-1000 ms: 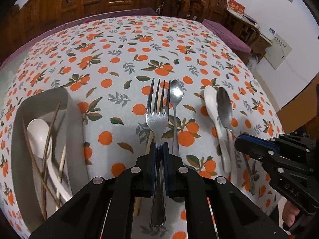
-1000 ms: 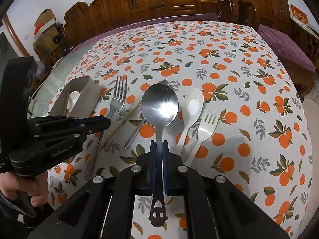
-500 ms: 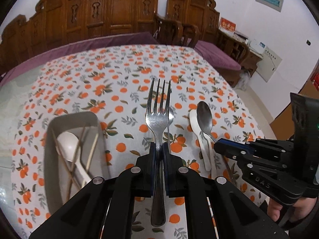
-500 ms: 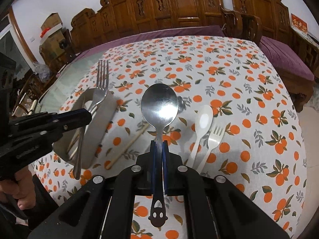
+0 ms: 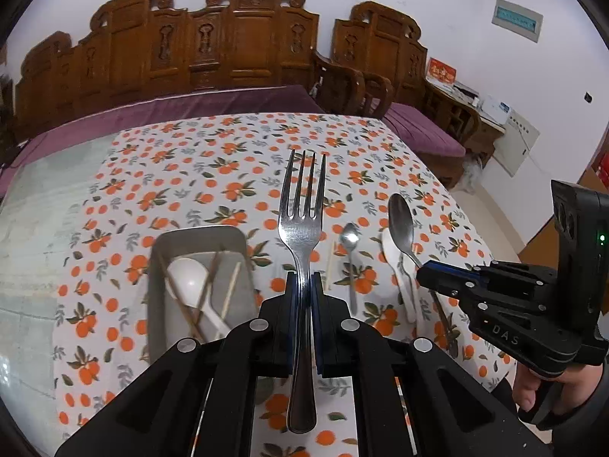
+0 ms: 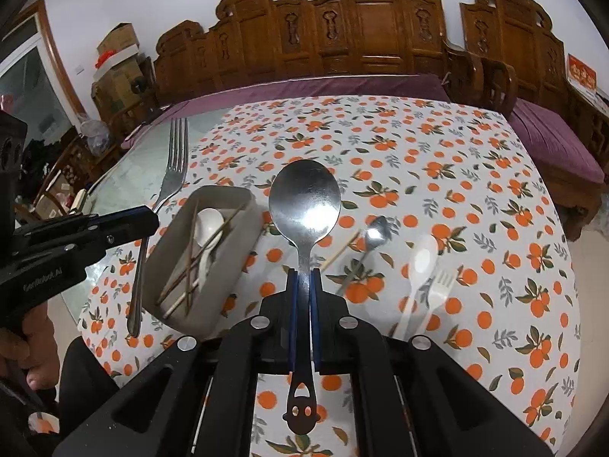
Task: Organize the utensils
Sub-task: 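Carry the metal fork and metal spoon over the silver tray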
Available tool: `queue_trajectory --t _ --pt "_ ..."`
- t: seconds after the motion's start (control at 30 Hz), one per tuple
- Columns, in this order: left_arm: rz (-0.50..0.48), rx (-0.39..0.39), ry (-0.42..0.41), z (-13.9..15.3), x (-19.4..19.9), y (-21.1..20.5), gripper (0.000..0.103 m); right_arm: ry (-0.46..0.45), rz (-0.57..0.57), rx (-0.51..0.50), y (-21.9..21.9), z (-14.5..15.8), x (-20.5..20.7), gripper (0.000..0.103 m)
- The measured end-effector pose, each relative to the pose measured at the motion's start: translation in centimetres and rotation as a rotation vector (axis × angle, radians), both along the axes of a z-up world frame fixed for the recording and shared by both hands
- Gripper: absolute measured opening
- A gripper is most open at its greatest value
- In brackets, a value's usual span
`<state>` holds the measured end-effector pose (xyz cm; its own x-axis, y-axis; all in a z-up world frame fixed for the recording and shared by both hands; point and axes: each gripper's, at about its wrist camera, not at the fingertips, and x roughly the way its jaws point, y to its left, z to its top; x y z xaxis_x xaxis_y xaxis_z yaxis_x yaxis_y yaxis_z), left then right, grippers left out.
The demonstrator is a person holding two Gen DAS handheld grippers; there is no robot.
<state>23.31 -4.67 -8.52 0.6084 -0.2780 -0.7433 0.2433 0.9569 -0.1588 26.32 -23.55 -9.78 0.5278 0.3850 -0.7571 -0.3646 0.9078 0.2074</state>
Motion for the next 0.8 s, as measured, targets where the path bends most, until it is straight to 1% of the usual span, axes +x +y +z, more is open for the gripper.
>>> queue_trajectory --t 0.17,0.3,0.47,0.57,0.8 --pt "0.024 -0.011 -0.005 0.2 0.1 2.2 0.006 -0.012 0.017 -0.007 1.7 0.5 -0.1 0.007" --pt "0.042 -0.012 0.003 -0.4 0.5 4.1 0.006 -0.022 0.025 -0.004 2.7 1.0 -0.1 0.007" --pt "0.068 0.000 0.041 -2.5 1.9 6.0 0.006 -0.022 0.041 -0.005 3.9 1.2 0.2 0.007" --pt "0.089 0.003 0.080 -4.3 2.9 7.0 0.006 -0.018 0.049 -0.009 4.4 1.1 0.4 0.007" --pt "0.114 0.021 0.143 -7.7 4.2 7.9 0.006 -0.003 0.061 -0.019 5.1 0.4 0.7 0.007"
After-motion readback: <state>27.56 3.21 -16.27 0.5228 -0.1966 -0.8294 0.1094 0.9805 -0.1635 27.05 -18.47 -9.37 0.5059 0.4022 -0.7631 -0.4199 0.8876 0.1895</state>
